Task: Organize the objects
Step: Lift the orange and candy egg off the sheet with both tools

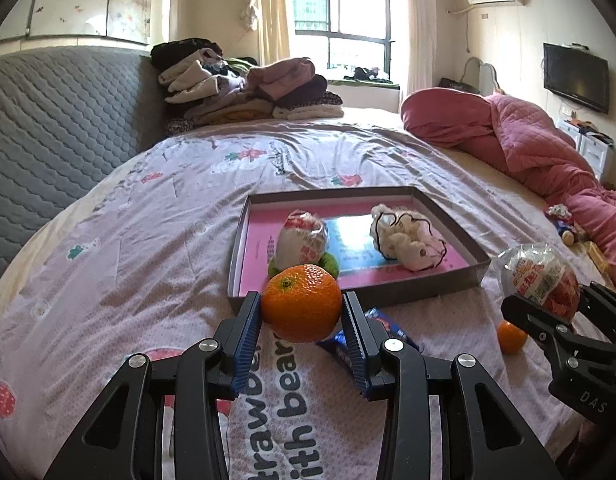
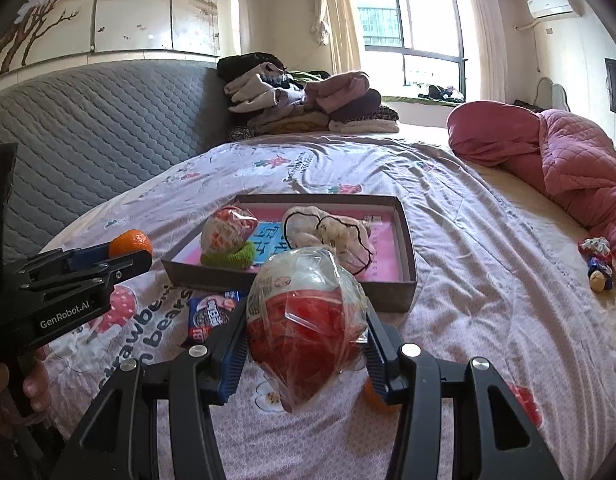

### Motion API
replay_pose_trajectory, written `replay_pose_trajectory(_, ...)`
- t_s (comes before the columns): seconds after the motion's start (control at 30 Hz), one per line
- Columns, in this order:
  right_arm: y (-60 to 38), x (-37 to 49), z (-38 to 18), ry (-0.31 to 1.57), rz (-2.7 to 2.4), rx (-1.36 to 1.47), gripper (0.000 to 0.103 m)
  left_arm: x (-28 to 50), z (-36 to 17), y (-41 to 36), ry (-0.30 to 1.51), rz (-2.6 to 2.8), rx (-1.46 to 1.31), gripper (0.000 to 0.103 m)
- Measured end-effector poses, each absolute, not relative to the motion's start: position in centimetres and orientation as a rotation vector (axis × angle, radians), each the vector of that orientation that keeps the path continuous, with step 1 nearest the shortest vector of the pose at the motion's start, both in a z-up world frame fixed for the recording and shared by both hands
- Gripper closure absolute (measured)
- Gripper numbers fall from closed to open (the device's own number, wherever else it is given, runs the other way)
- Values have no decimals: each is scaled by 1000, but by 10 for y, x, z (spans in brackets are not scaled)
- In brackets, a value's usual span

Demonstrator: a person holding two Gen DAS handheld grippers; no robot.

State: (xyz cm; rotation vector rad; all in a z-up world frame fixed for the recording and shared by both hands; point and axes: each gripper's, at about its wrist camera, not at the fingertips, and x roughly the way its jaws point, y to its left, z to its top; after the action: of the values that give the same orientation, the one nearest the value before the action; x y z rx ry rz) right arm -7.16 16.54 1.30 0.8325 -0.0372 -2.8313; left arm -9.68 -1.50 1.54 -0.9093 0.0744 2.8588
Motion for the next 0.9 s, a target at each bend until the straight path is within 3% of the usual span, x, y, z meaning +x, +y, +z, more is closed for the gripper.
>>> replay_pose_trajectory(0.9,183,-102,68,-7,-2938,669,52,-124,50,25,79,2867,-894,62)
